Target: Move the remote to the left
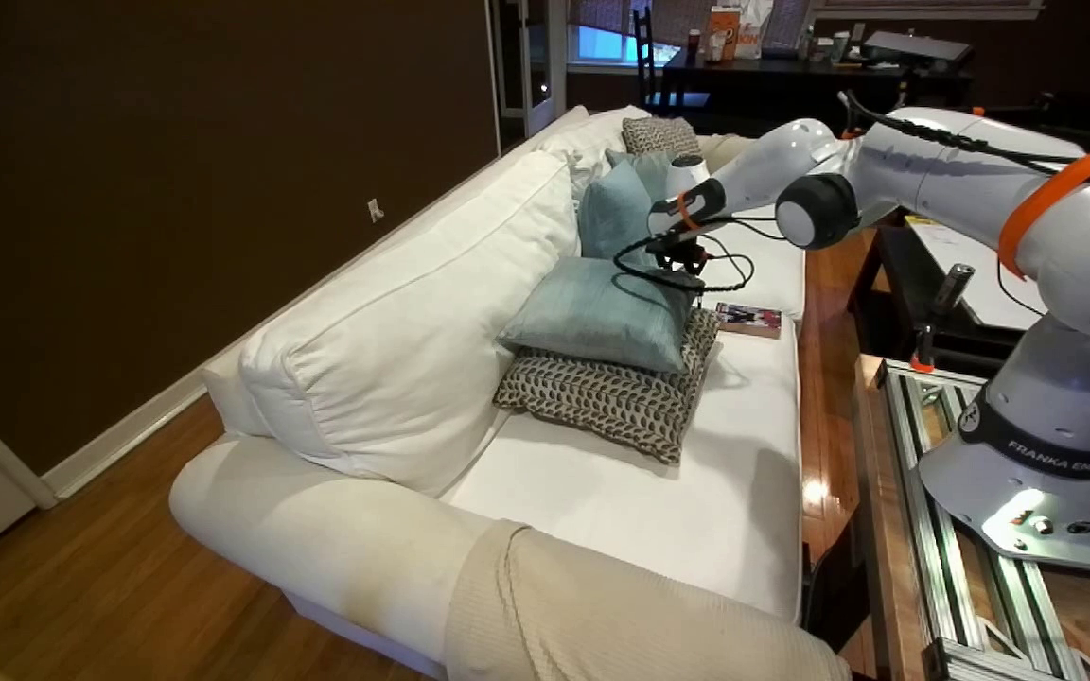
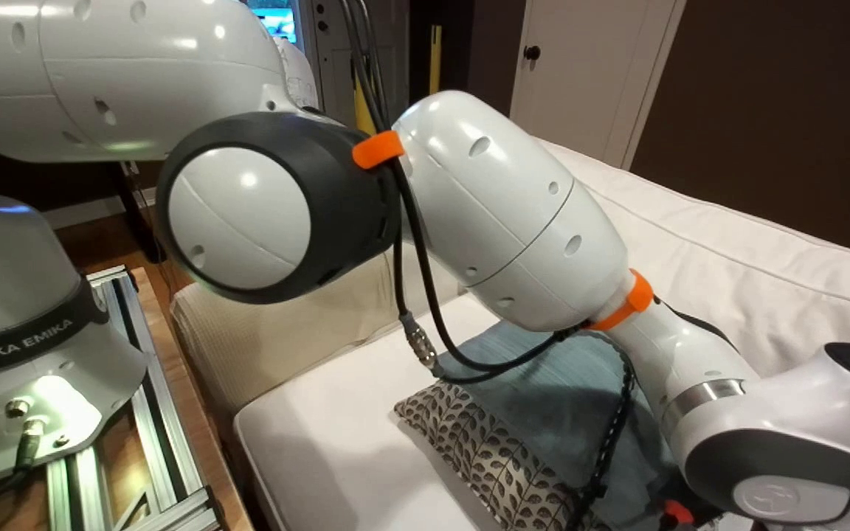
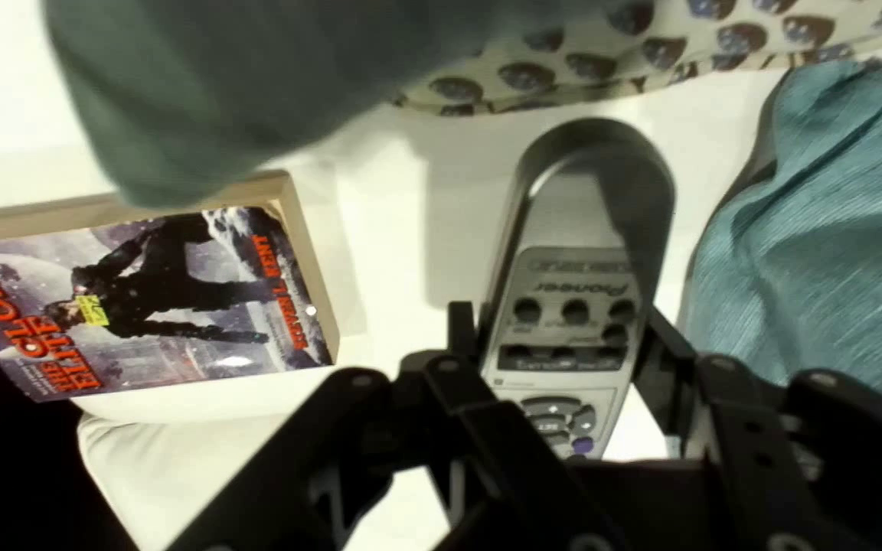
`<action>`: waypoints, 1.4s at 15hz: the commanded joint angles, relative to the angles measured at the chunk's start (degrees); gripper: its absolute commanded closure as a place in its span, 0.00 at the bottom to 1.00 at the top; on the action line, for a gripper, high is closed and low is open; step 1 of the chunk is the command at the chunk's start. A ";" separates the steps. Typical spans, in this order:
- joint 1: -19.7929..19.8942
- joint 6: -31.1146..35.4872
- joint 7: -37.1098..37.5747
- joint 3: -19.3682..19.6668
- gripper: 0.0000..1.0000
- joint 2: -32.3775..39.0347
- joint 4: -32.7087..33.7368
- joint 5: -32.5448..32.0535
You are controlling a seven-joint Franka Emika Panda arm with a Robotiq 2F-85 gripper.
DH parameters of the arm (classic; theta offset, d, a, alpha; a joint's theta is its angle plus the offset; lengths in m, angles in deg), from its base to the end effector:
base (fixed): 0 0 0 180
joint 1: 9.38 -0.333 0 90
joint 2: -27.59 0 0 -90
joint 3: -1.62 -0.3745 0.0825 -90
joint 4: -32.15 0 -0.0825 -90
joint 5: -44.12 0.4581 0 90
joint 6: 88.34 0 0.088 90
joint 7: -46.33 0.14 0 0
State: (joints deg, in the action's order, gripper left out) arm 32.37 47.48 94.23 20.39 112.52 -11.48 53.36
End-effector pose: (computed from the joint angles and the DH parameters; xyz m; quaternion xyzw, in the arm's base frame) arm 0.5680 -0.7049 -0.0411 0.6619 -0.7389 0.0774 0.0996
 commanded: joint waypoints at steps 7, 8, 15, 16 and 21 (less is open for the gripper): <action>-0.42 1.66 -3.82 2.47 0.73 -4.99 -8.19 0.05; -0.20 1.10 -5.25 1.34 0.73 -6.39 -10.02 0.86; -1.15 11.35 -14.00 -2.31 0.73 -14.99 -27.62 1.97; -1.14 13.21 -15.03 -3.04 0.73 -16.17 -30.20 2.17; -1.07 19.10 -17.66 -5.97 0.73 -22.71 -43.35 2.76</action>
State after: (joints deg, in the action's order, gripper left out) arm 31.52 62.73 79.40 16.23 96.42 -43.49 54.89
